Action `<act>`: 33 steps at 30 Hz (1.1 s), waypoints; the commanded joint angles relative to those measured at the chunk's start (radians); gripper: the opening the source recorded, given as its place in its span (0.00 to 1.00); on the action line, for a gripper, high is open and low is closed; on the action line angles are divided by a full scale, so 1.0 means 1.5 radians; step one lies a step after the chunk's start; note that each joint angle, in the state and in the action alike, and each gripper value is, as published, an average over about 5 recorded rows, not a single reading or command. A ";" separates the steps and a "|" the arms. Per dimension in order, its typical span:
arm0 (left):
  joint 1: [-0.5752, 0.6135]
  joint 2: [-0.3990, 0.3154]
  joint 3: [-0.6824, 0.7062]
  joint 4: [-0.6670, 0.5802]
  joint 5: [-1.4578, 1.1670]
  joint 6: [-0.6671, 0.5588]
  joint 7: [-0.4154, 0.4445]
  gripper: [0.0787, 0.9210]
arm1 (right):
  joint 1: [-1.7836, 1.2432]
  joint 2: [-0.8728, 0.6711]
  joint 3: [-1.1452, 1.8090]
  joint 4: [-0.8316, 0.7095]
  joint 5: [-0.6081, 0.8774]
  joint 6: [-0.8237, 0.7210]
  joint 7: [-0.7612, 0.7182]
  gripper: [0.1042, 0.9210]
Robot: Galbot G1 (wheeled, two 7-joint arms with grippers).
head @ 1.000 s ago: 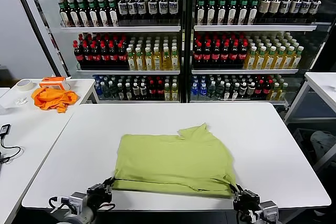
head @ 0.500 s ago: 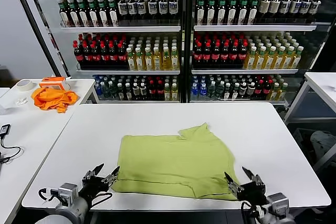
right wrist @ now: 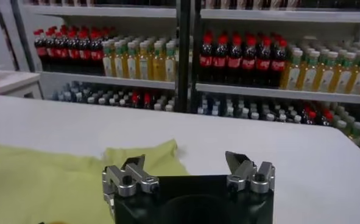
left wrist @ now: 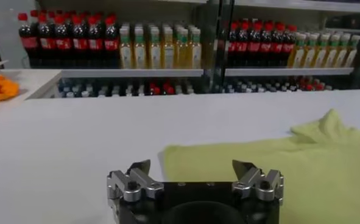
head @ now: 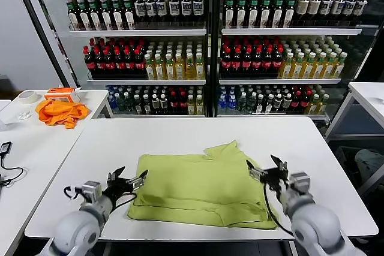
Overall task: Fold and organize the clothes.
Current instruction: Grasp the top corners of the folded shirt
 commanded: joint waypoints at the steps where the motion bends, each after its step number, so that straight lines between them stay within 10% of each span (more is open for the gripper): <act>1: -0.154 -0.001 0.073 0.171 -0.009 -0.016 0.033 0.88 | 0.240 0.101 -0.117 -0.300 0.012 -0.002 0.008 0.88; 33: -0.201 -0.027 0.094 0.277 0.027 -0.016 0.090 0.87 | 0.276 0.178 -0.145 -0.454 -0.030 0.056 -0.002 0.81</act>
